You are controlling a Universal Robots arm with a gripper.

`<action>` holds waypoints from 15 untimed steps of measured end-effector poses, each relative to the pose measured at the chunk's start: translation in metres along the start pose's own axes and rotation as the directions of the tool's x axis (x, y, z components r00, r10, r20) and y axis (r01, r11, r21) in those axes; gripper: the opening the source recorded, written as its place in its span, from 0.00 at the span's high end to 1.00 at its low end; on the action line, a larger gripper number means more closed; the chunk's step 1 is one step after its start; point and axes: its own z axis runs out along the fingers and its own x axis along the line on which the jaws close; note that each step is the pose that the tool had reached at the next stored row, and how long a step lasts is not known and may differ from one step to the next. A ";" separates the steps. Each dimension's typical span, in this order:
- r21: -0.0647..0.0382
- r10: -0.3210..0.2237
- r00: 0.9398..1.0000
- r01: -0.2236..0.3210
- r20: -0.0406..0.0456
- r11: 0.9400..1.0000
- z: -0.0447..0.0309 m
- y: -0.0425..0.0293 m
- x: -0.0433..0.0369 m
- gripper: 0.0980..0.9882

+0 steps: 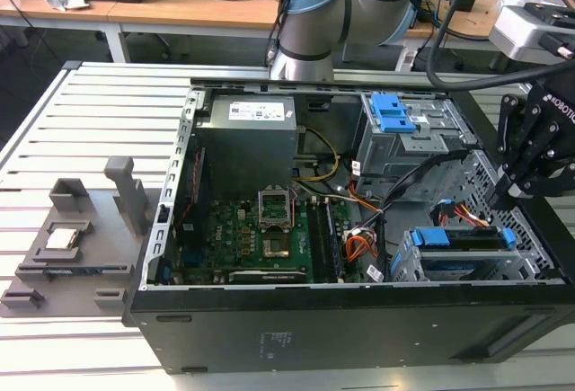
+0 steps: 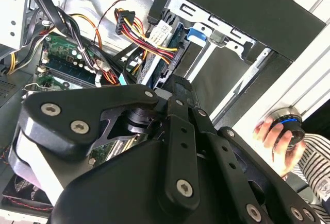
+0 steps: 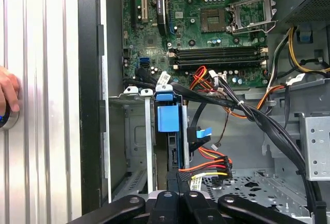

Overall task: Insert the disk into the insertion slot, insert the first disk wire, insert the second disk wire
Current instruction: 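Insert the second disk wire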

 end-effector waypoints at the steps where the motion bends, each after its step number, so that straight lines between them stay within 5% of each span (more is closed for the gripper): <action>1: 0.000 0.000 1.000 0.000 0.000 1.000 0.0000 0.0000 0.0000 0.99; 8: 0.000 0.000 1.000 0.000 0.000 1.000 -0.0001 0.0000 0.0000 0.98; 15: 0.000 0.000 1.000 0.000 0.000 1.000 -0.0003 0.0000 0.0000 0.70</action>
